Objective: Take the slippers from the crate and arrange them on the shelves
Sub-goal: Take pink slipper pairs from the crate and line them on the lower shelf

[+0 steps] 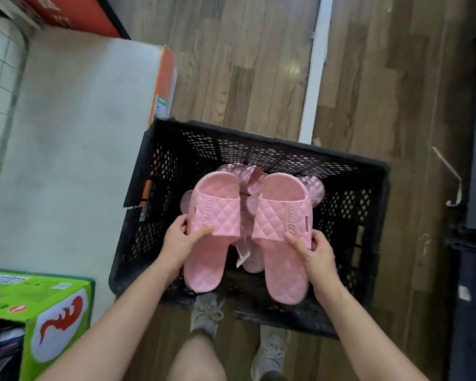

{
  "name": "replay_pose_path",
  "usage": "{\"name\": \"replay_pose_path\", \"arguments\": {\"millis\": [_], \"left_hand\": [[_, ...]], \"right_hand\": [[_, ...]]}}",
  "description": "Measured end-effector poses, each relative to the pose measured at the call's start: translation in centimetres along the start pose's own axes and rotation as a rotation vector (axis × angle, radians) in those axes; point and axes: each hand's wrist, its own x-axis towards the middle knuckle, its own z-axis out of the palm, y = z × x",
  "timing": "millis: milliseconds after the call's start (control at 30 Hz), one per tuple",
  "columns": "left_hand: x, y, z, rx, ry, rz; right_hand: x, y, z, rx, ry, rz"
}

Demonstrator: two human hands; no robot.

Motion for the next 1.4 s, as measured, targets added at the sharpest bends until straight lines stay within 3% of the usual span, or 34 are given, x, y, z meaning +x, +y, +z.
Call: {"name": "replay_pose_path", "arguments": {"millis": [633, 1400], "left_hand": [[-25.9, 18.9, -4.3, -0.118, -0.076, 0.276], [-51.5, 32.2, -4.4, -0.298, -0.145, 0.677]], "right_hand": [[-21.6, -18.6, -9.8, -0.015, -0.075, -0.257], [-41.4, -32.2, -24.9, 0.159, -0.108, -0.599]]}}
